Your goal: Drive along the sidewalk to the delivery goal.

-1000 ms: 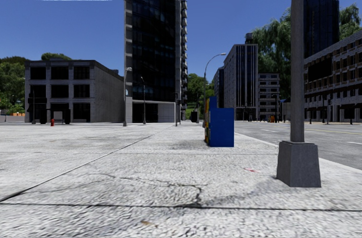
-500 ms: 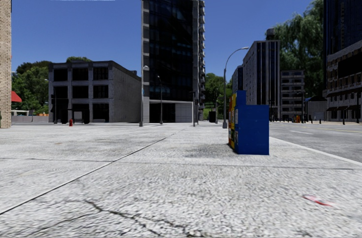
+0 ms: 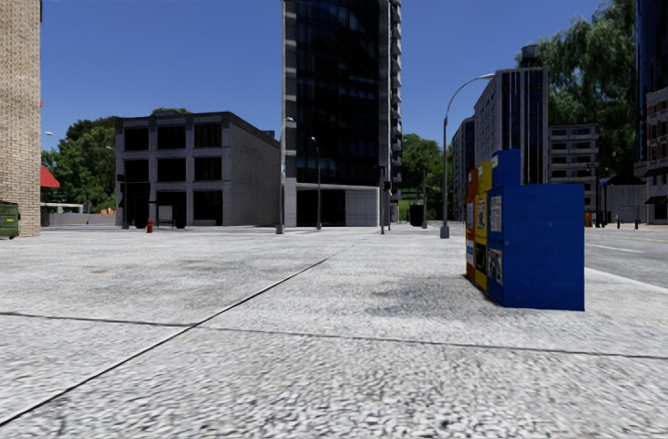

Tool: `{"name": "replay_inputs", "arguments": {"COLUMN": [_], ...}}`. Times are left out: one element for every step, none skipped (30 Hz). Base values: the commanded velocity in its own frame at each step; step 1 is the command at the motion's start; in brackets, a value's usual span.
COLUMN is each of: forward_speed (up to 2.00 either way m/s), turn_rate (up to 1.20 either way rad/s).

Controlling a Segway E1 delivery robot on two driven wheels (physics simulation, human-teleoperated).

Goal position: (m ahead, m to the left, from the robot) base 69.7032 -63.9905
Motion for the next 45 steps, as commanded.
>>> {"name": "replay_inputs", "arguments": {"forward_speed": [2.00, 2.00, 2.00, 2.00, 2.00, 2.00, 2.00, 2.00, 2.00, 2.00, 2.00, 2.00, 2.00, 2.00, 2.00, 2.00, 2.00, 2.00, 2.00, 2.00, 2.00, 2.00, 2.00, 2.00, 2.00, 2.00, 2.00, 2.00, 2.00, 2.00, 2.00, 2.00, 2.00, 2.00, 2.00, 2.00, 2.00, 2.00, 2.00, 2.00, 2.00, 2.00, 2.00, 2.00, 2.00], "turn_rate": [0.05, 0.05, 0.00, 0.00, 0.00, 0.00, 0.00, 0.00, 0.00, 0.00, 0.00, 0.00, 0.00, 0.00, 0.00, 0.00, 0.00, 0.00, 0.00, 0.00, 0.00, 0.00, 0.00, 0.00, 0.00, 0.00, 0.00, 0.00, 0.00, 0.00, 0.00, 0.00, 0.00, 0.00, 0.00, 0.00, 0.00, 0.00, 0.00, 0.00, 0.00, 0.00, 0.00, 0.00, 0.00]}}
